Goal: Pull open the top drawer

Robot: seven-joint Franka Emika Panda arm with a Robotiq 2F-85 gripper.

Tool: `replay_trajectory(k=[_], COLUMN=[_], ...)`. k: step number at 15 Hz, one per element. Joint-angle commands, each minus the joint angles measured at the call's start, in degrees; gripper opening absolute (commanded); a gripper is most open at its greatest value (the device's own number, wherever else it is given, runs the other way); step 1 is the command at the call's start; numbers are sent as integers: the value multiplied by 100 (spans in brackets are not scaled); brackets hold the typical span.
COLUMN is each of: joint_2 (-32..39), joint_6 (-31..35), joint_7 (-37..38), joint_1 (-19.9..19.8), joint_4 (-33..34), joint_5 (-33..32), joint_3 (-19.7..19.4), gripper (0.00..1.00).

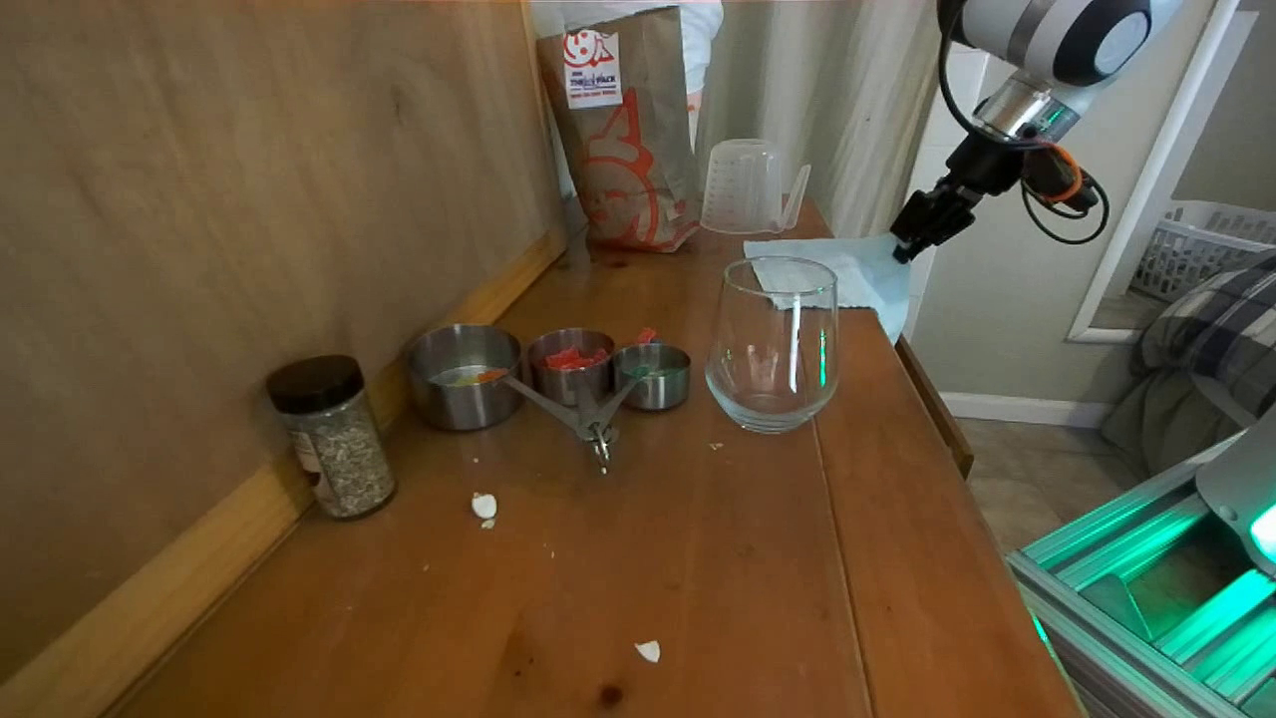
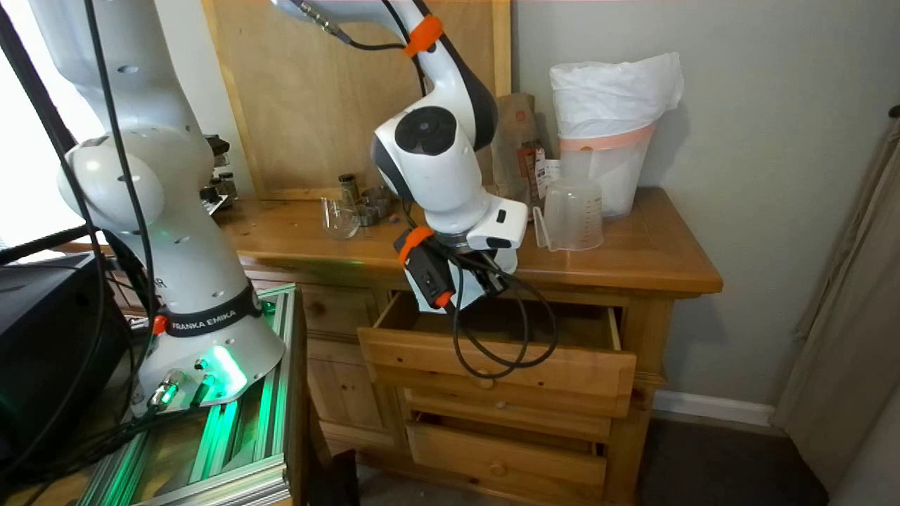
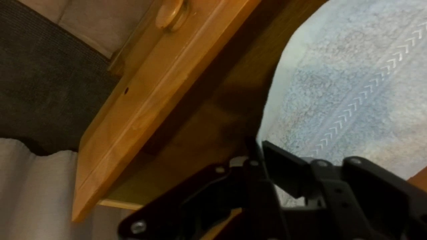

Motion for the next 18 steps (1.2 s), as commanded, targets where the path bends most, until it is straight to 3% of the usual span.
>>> replay_trajectory(k=[1, 13, 18], joint_2=[45, 170, -71], joint_6=[-47, -220, -394], joint_7=[379, 978, 1175], joint_1=[-49, -49, 80], joint_4=[13, 76, -36], joint_5=[-304, -669, -662], joint_3=[-114, -407, -350], gripper=[5, 5, 5])
